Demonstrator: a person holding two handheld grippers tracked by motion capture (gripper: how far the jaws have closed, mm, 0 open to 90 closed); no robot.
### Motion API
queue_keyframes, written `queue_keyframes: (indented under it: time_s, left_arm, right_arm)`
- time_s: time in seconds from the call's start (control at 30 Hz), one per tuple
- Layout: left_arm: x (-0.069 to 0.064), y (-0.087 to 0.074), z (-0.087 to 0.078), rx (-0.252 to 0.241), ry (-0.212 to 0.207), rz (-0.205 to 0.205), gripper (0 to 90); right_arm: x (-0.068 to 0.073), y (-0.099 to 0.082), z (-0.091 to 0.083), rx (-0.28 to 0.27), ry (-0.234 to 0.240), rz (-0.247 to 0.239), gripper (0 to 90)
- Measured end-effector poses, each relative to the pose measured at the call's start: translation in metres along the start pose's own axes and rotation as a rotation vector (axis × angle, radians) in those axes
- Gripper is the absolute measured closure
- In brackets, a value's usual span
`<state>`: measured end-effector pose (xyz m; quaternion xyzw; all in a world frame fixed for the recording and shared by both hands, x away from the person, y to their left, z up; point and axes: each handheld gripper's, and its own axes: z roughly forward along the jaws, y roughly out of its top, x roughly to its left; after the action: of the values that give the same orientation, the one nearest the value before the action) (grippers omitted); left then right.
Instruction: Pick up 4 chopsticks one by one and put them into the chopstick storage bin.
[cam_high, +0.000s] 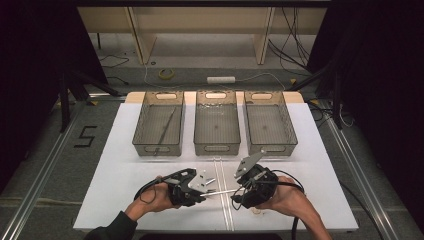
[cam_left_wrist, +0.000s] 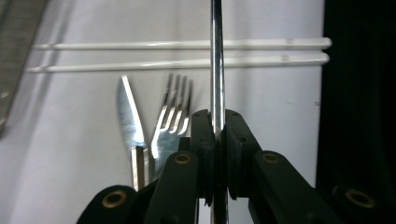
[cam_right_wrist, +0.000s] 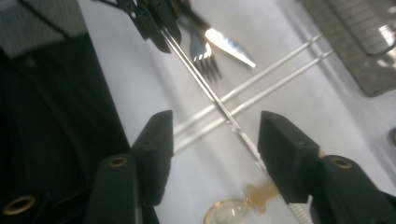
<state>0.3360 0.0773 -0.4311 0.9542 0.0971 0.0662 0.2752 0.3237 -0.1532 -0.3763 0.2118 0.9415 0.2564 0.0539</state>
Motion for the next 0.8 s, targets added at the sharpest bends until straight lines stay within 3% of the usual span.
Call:
queue_keyframes:
  time_s: [0.13,0.27,0.6,0.8]
  left_arm:
    - [0.008,-0.003,-0.006,-0.020,0.042,-0.073,82.9]
    - [0.015,-0.006,-0.013,-0.042,0.083,-0.133,82.9]
    - [0.035,-0.017,-0.035,-0.108,0.174,-0.288,82.9]
    - [0.050,-0.028,-0.047,-0.141,0.220,-0.377,83.0]
  right_arm:
    - [0.000,-0.002,-0.004,-0.099,-0.001,0.072,40.5]
    - [-0.002,-0.008,-0.002,-0.190,-0.033,0.144,38.5]
    - [-0.010,-0.038,0.009,-0.295,-0.100,0.302,34.9]
    - [-0.014,-0.055,0.012,-0.351,-0.108,0.372,34.1]
